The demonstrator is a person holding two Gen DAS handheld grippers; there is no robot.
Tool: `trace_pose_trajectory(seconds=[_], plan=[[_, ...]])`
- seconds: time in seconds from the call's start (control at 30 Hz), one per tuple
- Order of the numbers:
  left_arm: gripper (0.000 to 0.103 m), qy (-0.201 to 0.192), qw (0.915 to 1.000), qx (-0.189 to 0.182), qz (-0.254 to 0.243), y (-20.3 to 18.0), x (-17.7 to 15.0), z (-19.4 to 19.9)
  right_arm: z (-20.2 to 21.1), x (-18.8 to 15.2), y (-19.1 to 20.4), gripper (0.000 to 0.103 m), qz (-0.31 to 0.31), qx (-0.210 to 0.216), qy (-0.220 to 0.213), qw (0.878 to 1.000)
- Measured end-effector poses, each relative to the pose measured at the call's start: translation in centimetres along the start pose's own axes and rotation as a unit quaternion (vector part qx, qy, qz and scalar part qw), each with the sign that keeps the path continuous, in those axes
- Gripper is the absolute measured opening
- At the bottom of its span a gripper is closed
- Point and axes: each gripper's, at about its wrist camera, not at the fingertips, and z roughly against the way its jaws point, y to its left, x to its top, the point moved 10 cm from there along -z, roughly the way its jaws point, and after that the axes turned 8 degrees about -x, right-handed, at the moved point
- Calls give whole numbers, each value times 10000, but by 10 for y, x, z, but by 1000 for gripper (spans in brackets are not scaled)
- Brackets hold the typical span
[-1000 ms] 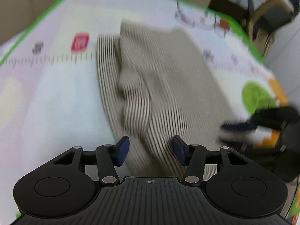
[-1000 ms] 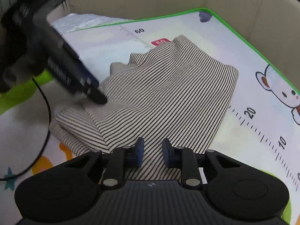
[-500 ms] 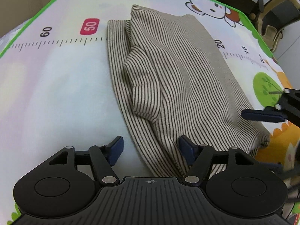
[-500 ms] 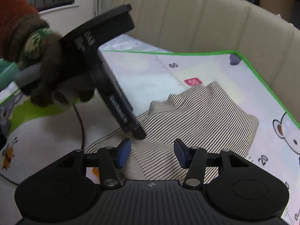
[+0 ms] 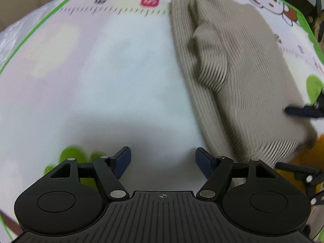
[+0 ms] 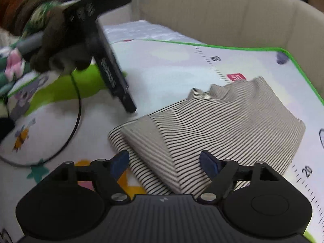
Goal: Fold clothes
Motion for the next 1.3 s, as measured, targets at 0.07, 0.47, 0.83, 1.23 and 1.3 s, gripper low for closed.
trace_pose_trajectory(seconds=[0.07, 0.47, 0.83, 1.23, 1.3], plan=[[76, -116, 9998, -183, -49, -2, -1, 8, 0, -7, 7, 79, 174, -15, 59, 9998], [103, -1985, 9794, -371, -11, -48, 104, -15, -6, -23, 24, 100, 338, -206, 171, 9991], [103, -2760, 9490, -547, -1421, -54, 122, -43, -10, -32, 19, 103, 137, -178, -56, 9997], [103, -2947, 9433, 248, -1507, -13, 134, -37, -15, -33, 15, 103, 114, -220, -195, 9995], [103, -2996, 9448, 434, -1254, -1, 135, -38, -14, -33, 15, 103, 117, -233, -209, 9994]])
